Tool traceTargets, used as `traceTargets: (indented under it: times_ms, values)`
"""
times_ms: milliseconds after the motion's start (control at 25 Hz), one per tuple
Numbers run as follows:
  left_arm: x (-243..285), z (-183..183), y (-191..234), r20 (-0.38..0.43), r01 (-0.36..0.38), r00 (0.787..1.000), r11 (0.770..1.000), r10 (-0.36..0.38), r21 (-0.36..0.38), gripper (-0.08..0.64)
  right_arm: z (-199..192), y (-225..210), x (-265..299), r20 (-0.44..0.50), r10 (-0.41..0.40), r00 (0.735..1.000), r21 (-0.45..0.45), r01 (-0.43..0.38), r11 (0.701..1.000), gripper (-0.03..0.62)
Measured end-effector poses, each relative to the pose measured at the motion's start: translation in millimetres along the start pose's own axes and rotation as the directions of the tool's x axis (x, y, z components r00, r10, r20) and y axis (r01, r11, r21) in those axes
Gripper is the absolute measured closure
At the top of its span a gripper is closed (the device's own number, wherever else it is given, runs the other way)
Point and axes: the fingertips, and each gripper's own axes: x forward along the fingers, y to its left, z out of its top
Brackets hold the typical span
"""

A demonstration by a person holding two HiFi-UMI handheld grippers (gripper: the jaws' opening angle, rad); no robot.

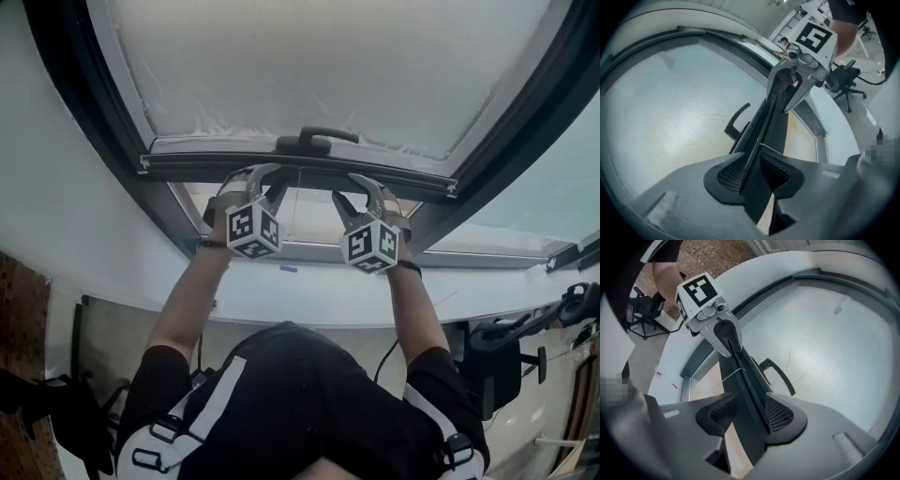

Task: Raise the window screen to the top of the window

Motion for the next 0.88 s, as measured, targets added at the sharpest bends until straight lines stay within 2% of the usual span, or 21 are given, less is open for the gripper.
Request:
traceTargets:
  times_ms: [200, 400, 680, 880]
  values:
    - [11.4, -11.0, -0.5, -0.08, -0.016, 0.997, 0.998, 0.021, 0.061, 0.451, -6.5, 6.4, 23.0, -0.049, 0.014, 0.999, -0.098, -0.019, 0.995, 0.411]
    - [16.8, -13.8, 0.3, -0.119, -0.013, 0.993, 0.995, 0.024, 0.097, 0.453, -11.0, 5.6, 30.6, -0.064, 0.013, 0.998, -0.105, -0.019, 0.994, 0.411]
    - [15.2, -13.0, -5.5, -0.194, 0.011, 0.98, 0.968, 0.038, 0.25, 0.474, -13.1, 7.7, 29.4, -0.105, 0.001, 0.994, -0.192, -0.021, 0.981, 0.411]
    - [17.1, -11.5, -8.4, -0.234, 0.06, 0.972, 0.972, -0.006, 0.226, 0.478, -12.4, 9.8, 28.3, -0.158, 0.008, 0.987, -0.219, -0.043, 0.975, 0.407]
